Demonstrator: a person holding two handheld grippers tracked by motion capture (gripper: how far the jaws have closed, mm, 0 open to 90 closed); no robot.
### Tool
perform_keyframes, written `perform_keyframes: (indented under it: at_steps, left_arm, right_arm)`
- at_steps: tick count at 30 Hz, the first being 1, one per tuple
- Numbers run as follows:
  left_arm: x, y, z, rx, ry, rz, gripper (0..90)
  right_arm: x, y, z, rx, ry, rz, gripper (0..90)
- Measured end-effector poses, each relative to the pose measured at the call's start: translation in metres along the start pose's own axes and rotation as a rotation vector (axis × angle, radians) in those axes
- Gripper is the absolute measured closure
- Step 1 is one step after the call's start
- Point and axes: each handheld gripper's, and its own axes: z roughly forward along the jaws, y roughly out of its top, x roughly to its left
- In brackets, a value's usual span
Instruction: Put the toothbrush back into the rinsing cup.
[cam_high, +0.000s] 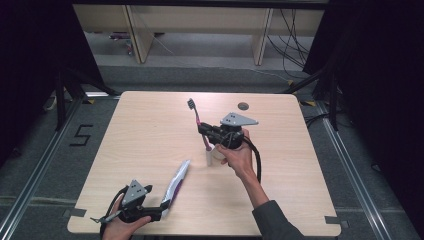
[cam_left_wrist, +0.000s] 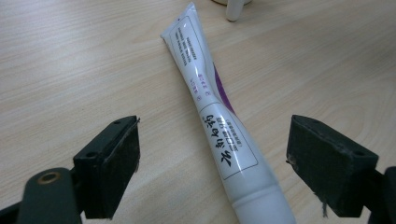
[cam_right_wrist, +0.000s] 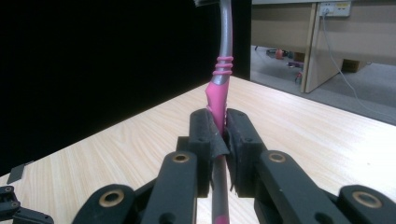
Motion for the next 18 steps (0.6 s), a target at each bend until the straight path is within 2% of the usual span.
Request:
perform_keyframes:
  at_steps: [7, 8, 11, 15, 18]
  left_arm:
    - [0.0, 0.0, 0.0, 0.012, 0.001, 0.006, 16.9]
    - [0.0, 0.0, 0.0, 0.011, 0.006, 0.004, 17.0]
    - [0.0, 0.0, 0.0, 0.012, 0.002, 0.005, 16.9]
    - [0.0, -0.001, 0.001, 0.01, -0.002, 0.004, 16.9]
    - [-0.001, -0.001, 0.002, 0.005, -0.007, 0.002, 16.9]
  right_arm:
    - [-0.002, -0.011, 0.0, -0.006, -0.002, -0.007, 81.8]
    - [-0.002, -0.014, -0.002, -0.003, -0.003, 0.012, 81.8]
    - [-0.003, -0.016, -0.003, -0.018, -0.003, 0.013, 81.8]
    - [-0.002, -0.019, -0.006, -0.015, -0.013, 0.002, 81.8]
    - [-0.001, -0.023, -0.008, -0.013, -0.013, -0.024, 81.7]
